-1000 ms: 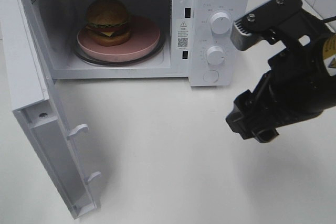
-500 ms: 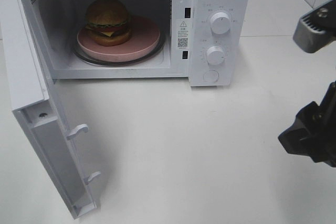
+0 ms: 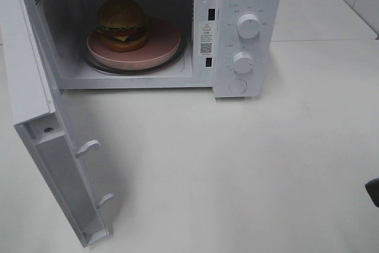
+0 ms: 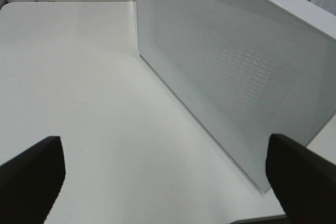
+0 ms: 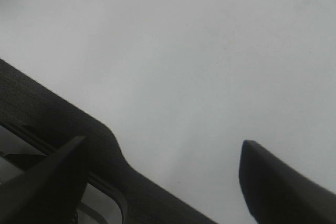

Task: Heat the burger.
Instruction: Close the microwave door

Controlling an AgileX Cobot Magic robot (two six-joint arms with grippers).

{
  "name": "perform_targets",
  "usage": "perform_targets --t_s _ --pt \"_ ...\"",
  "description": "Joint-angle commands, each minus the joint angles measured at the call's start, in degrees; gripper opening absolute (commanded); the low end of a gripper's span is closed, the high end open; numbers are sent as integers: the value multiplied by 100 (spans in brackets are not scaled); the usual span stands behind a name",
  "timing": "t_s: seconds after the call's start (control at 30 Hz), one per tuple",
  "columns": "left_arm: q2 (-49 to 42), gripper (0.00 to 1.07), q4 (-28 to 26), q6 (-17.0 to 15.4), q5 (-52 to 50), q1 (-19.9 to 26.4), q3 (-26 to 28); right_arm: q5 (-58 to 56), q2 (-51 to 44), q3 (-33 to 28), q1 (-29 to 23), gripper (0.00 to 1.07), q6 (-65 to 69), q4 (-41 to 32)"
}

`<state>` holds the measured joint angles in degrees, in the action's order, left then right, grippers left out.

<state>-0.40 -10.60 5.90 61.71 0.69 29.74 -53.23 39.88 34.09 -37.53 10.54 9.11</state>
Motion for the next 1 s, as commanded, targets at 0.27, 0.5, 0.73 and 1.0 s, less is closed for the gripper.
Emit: perform_targets --t_s 0.27,0.5,0.73,1.0 --pt "-86 95 -23 6 -57 -23 -23 -189 -1031 -561 1473 76 -17 -126" --pt "-86 95 -23 6 -57 -23 -23 -206 -1673 -573 1982 76 -6 -155" --pt "-86 95 -23 6 -57 -23 -23 -206 -2561 -573 2670 76 0 -166" --pt "-86 95 -23 6 -57 -23 -23 -206 -3352 -584 3140 76 0 -195"
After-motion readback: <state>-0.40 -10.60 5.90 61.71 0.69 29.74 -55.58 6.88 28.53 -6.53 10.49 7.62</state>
